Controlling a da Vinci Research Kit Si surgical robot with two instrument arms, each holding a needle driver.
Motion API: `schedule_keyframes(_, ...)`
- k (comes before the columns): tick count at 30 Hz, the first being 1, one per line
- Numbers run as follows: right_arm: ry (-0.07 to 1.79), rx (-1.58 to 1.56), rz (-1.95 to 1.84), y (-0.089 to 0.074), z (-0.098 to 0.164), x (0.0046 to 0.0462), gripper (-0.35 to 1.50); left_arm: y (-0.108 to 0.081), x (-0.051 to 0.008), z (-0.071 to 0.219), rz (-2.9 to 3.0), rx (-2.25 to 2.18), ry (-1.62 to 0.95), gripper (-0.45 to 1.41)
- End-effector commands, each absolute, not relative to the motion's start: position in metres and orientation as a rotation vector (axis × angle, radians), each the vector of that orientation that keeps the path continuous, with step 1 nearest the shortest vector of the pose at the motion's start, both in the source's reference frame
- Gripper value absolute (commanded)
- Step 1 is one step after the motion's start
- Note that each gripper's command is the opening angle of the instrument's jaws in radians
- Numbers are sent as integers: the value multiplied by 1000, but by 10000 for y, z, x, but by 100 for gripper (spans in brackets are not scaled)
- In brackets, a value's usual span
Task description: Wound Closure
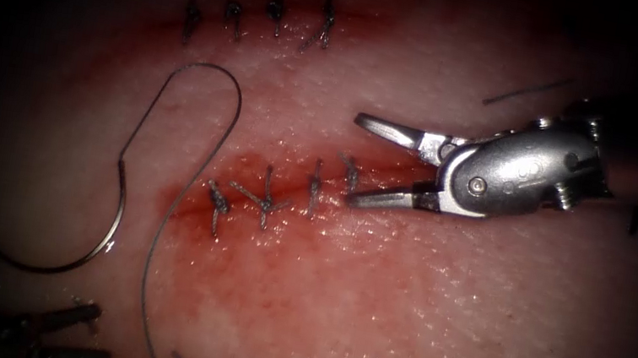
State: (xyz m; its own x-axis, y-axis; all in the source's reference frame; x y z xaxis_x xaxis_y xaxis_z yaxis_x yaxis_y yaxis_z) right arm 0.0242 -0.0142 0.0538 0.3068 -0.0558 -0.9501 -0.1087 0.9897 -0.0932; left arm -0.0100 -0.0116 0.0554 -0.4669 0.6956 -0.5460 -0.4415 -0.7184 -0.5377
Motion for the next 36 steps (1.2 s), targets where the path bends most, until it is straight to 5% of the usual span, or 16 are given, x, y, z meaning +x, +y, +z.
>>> schedule_keyframes(1,1261,-149,34,-146,543,249,136,-125,-101,557,2199,-993,-434,42)
schedule_keyframes(11,1257,-143,37,-147,543,250,135,-121,-92,515,2209,-957,-430,37)
schedule_keyframes(22,1247,-139,41,-149,544,254,135,-71,-89,493,2373,-1038,-114,37)
schedule_keyframes(26,1246,-133,44,-150,544,256,135,-61,-85,513,2485,-962,-36,66)
schedule_keyframes(36,1247,-132,43,-151,544,257,135,-77,-79,571,2738,-670,-136,91)
